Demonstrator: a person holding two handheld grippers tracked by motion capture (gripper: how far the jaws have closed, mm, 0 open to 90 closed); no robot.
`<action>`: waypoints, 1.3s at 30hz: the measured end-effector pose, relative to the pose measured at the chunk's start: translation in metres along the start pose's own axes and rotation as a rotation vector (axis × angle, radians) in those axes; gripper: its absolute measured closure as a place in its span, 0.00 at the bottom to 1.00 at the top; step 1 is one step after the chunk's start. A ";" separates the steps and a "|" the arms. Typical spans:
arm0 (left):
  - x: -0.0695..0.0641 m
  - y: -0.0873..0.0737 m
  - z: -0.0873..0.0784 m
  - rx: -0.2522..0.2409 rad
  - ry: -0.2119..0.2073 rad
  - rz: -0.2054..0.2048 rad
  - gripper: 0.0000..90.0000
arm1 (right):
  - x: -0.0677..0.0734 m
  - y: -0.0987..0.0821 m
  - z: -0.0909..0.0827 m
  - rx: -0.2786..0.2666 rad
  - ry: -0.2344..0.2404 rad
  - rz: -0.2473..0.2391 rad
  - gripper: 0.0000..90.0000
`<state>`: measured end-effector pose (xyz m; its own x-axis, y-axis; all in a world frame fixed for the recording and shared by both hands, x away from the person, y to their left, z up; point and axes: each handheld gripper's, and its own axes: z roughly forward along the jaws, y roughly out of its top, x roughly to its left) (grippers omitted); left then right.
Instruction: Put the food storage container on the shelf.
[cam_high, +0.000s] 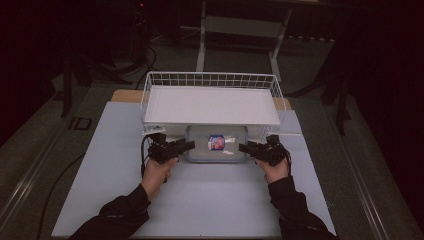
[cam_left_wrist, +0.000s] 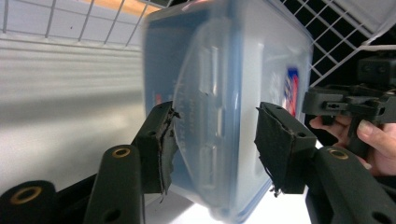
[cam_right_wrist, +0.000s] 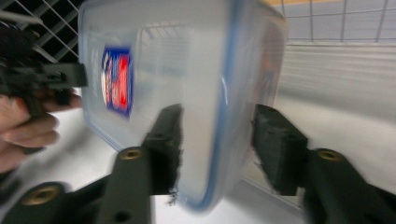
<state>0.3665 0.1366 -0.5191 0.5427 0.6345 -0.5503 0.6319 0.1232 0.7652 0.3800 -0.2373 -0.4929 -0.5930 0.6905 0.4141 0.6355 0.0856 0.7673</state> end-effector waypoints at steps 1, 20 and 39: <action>0.000 0.000 0.000 0.000 0.000 0.000 0.49 | 0.000 0.000 0.002 0.003 -0.021 -0.016 0.58; 0.000 -0.004 0.008 -0.021 0.060 -0.055 0.40 | 0.001 0.002 0.011 -0.024 -0.054 0.085 0.49; -0.020 -0.015 -0.019 -0.004 0.067 0.121 0.19 | 0.043 -0.006 -0.008 -0.074 -0.087 -0.069 0.46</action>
<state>0.3359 0.1366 -0.5130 0.5764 0.6945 -0.4307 0.5620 0.0457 0.8258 0.3475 -0.2137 -0.4758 -0.5864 0.7451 0.3175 0.5550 0.0841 0.8276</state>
